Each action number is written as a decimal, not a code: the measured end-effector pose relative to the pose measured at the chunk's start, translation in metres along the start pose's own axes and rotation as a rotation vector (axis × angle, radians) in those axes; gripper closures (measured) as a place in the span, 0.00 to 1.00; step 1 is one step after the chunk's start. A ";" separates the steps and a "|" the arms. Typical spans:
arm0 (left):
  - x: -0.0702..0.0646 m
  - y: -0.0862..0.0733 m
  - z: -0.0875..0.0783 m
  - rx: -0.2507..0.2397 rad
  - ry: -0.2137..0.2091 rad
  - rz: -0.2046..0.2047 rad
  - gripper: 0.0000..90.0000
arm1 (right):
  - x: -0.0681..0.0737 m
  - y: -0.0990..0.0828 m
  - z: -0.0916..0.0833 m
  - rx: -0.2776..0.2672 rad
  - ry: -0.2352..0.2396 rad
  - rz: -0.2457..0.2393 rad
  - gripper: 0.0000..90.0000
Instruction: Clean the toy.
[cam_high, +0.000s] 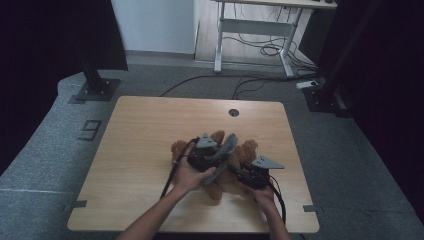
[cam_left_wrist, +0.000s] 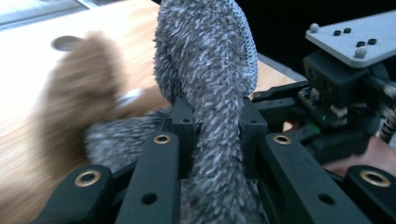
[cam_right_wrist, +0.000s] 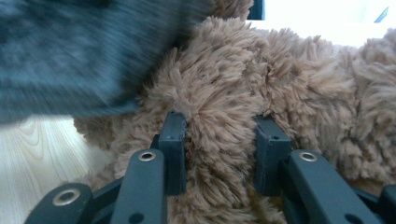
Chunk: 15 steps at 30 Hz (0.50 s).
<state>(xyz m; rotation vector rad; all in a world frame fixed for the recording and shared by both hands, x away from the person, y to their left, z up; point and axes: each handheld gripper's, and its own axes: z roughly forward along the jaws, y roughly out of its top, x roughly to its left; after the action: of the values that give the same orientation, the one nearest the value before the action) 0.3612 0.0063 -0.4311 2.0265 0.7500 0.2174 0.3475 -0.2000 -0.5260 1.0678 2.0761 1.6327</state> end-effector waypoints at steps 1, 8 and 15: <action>-0.005 0.003 0.011 0.013 -0.002 0.006 0.82 | 0.000 0.000 0.000 -0.001 -0.002 -0.002 0.69; -0.003 0.001 0.034 0.044 0.022 -0.003 0.82 | 0.003 -0.001 0.000 0.001 -0.022 -0.023 0.69; 0.014 -0.015 0.013 0.004 0.046 -0.032 0.83 | 0.005 -0.002 0.001 0.003 -0.029 -0.029 0.69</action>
<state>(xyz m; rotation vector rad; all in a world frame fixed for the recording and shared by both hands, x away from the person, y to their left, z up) 0.3714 0.0115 -0.4526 2.0177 0.8115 0.2443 0.3442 -0.1960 -0.5267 1.0512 2.0663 1.5920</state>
